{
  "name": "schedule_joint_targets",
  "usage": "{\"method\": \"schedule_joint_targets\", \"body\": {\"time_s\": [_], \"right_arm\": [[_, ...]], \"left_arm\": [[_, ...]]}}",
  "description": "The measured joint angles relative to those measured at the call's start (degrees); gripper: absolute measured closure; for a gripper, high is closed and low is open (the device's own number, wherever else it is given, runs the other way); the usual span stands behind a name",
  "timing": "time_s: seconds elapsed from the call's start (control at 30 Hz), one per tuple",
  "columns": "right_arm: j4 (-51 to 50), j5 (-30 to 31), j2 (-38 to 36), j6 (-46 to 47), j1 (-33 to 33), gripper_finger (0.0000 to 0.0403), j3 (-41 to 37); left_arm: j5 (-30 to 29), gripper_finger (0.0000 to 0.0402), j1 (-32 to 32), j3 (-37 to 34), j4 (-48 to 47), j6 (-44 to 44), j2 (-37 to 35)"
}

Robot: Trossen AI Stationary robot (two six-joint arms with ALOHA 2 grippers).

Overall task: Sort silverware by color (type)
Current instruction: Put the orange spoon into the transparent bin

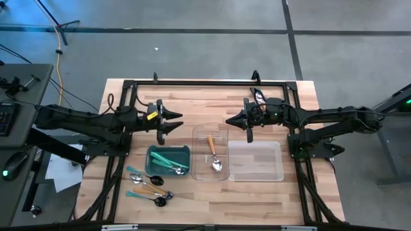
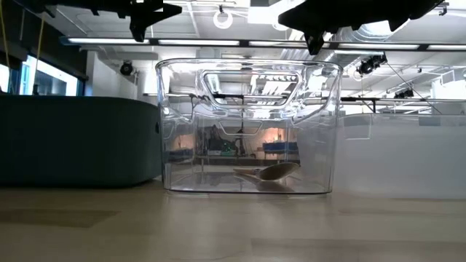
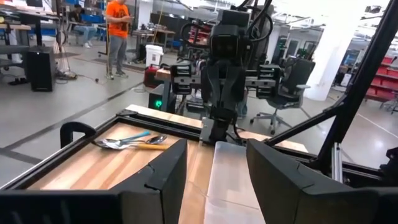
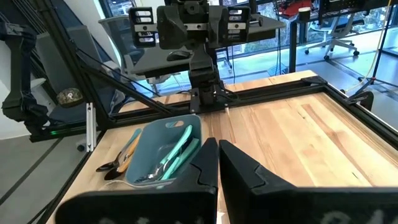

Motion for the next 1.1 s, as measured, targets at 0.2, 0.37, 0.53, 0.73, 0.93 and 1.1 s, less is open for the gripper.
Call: {"method": "schedule_joint_targets", "body": {"time_s": [0.2, 0.37, 0.53, 0.73, 0.93, 1.1], "right_arm": [[-0.05, 0.01, 0.0, -0.02, 0.0, 0.0403, 0.0], [-0.04, 0.01, 0.0, -0.02, 0.0, 0.0403, 0.0], [-0.03, 0.01, 0.0, -0.02, -0.02, 0.0403, 0.0], [-0.03, 0.01, 0.0, -0.04, 0.0, 0.0403, 0.0], [-0.04, 0.01, 0.0, -0.03, 0.0, 0.0402, 0.0], [-0.03, 0.01, 0.0, -0.02, 0.0, 0.0402, 0.0]], "left_arm": [[0.0, 0.0287, 0.04, 0.0, 0.03, 0.64, -0.02], [0.0, 0.0381, 0.04, 0.0, -0.05, 2.52, -0.02], [0.44, 0.0396, 0.04, 0.0, -0.22, 2.52, -0.02], [0.44, 0.0401, 0.04, 0.0, -0.2, 2.27, -0.02], [0.42, 0.0401, 0.04, 0.0, -0.22, 1.5, -0.02], [0.43, 0.0401, 0.04, 0.0, -0.23, 0.85, -0.02]]}}
